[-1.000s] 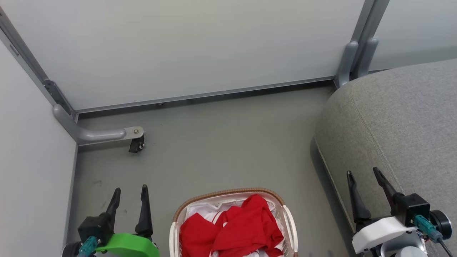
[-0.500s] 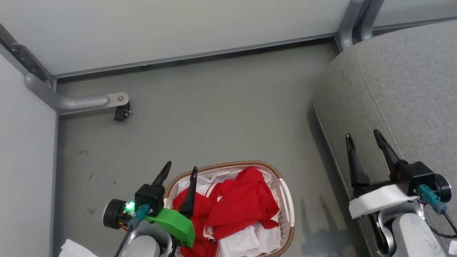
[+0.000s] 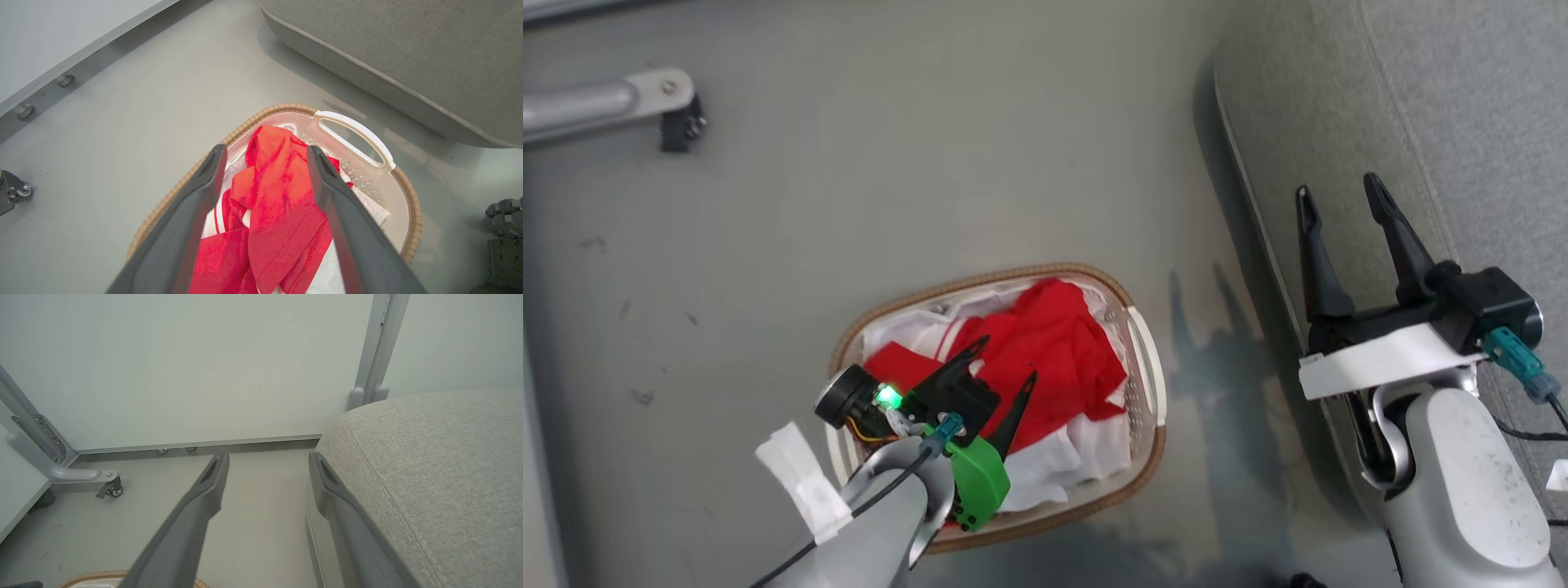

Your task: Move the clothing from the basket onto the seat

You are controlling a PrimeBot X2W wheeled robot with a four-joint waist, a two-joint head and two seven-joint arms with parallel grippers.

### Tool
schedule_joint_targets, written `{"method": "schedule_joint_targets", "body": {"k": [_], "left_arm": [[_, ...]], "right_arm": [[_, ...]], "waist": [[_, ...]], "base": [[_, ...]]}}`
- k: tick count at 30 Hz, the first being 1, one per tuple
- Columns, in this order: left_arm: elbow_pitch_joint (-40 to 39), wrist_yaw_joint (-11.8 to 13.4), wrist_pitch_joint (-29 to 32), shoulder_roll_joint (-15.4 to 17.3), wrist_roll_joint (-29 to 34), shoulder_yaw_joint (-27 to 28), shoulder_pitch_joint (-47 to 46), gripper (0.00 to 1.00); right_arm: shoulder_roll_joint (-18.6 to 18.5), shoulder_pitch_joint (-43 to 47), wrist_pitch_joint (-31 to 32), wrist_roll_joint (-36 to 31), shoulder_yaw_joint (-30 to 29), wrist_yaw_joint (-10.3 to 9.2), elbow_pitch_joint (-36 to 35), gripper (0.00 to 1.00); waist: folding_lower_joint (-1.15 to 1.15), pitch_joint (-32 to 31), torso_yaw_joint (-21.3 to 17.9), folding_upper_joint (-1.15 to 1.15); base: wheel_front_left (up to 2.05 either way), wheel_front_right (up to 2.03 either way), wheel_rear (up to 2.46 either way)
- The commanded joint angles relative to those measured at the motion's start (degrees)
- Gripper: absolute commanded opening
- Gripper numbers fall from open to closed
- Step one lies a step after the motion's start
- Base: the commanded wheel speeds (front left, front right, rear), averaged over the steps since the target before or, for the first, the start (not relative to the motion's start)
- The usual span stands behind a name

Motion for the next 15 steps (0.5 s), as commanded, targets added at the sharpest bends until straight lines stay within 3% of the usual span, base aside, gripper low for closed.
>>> {"method": "schedule_joint_targets", "body": {"k": [1,8,15], "left_arm": [[1.26,-0.26,-0.06,1.03,-0.24,-1.35,-2.38,1.0],[8.78,-0.23,-0.06,2.36,-1.62,-6.76,-10.22,1.0],[16.83,-0.23,-0.06,2.89,-1.48,-7.83,-17.09,1.0]], "right_arm": [[-0.12,-1.41,-0.28,0.79,0.44,-0.04,-0.48,1.0],[-0.08,-4.84,-0.28,3.54,2.41,-0.04,-1.73,1.0],[-0.09,-7.78,-0.28,5.4,3.77,-0.04,-2.93,1.0]], "waist": [[-0.02,9.6,-5.96,0.0],[-0.02,16.89,-9.53,0.0],[-0.02,22.26,-12.3,0.0]], "base": [[0.0,0.0,0.0],[0.0,0.0,0.0],[0.0,0.0,0.0]]}}
